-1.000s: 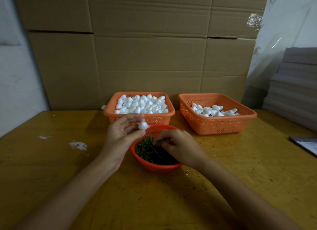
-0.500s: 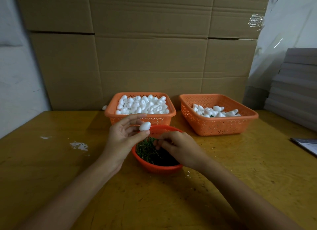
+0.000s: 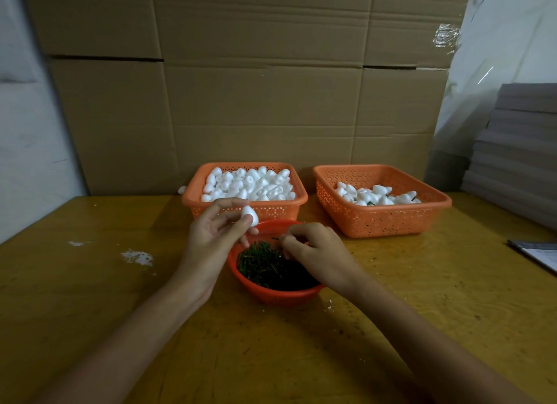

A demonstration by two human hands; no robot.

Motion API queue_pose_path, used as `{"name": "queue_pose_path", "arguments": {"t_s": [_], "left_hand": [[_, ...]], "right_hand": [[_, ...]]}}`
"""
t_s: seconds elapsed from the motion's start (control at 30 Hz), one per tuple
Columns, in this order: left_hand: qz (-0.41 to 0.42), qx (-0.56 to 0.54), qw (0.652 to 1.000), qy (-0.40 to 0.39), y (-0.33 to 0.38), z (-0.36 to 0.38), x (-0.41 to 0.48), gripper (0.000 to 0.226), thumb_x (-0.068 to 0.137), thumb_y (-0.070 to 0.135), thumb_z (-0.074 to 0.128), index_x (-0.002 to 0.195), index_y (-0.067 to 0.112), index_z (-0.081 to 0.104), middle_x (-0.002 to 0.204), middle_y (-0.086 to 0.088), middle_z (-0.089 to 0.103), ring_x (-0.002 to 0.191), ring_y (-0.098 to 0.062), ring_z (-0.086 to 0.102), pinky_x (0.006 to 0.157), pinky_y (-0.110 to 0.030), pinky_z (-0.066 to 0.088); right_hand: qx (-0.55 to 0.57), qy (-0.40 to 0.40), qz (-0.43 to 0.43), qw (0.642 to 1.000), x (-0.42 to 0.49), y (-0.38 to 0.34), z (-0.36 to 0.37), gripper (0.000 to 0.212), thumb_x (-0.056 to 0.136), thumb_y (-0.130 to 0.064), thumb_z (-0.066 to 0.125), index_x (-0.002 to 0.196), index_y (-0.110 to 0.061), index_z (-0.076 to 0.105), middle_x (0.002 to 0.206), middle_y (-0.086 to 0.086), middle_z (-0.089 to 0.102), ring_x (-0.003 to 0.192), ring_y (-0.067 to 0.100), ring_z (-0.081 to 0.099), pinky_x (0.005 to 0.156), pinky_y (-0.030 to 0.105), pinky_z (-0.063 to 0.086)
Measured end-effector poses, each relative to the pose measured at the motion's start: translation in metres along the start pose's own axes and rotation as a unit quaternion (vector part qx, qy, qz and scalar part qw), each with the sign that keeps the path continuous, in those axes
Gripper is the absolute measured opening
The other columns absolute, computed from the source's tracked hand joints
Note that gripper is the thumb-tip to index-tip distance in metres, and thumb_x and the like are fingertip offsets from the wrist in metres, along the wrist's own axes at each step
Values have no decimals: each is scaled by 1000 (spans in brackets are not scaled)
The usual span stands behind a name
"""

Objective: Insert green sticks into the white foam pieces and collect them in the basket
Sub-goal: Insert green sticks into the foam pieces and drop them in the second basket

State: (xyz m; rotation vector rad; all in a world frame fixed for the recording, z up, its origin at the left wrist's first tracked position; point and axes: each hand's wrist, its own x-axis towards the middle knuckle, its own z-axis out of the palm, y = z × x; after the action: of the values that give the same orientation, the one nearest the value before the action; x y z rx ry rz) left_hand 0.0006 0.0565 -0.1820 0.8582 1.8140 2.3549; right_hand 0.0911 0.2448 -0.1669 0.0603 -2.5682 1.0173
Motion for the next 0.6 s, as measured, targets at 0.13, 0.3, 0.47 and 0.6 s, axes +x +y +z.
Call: {"name": "queue_pose_path", "arguments": {"t_s": [0.13, 0.3, 0.47, 0.6], "left_hand": [[-7, -4, 1000, -3, 0, 0, 1, 24, 94, 13, 73, 117, 17, 68, 102, -16, 77, 80, -15, 72, 73, -26, 58], [-11, 1, 1000, -12, 0, -2, 1, 23, 95, 10, 73, 115, 18, 67, 104, -13, 79, 81, -17, 71, 78, -30, 58], [-14, -1, 1000, -10, 0, -1, 0, 22, 94, 9, 73, 111, 20, 67, 105, -11, 79, 75, -15, 68, 76, -27, 58], [-8, 1, 1000, -20, 1, -1, 0, 21, 94, 4, 72, 110, 16, 65, 111, -9, 78, 84, -15, 72, 74, -25, 59]], "right_hand": [[26, 11, 2, 1000, 0, 2, 0, 37, 94, -26, 68, 59, -13, 65, 65, -2, 71, 56, 6, 62, 53, 25, 43], [64, -1, 4, 998, 1, 4, 0, 37, 92, -16, 73, 61, 2, 62, 74, 6, 77, 80, 7, 77, 74, 53, 62], [68, 7, 1, 998, 0, 2, -3, 30, 98, -27, 70, 71, -14, 75, 75, -2, 78, 71, 14, 75, 77, 45, 63], [54, 1, 1, 999, -1, 1, -5, 20, 98, -34, 72, 87, -20, 80, 77, -3, 78, 73, 12, 75, 76, 43, 62]]}}
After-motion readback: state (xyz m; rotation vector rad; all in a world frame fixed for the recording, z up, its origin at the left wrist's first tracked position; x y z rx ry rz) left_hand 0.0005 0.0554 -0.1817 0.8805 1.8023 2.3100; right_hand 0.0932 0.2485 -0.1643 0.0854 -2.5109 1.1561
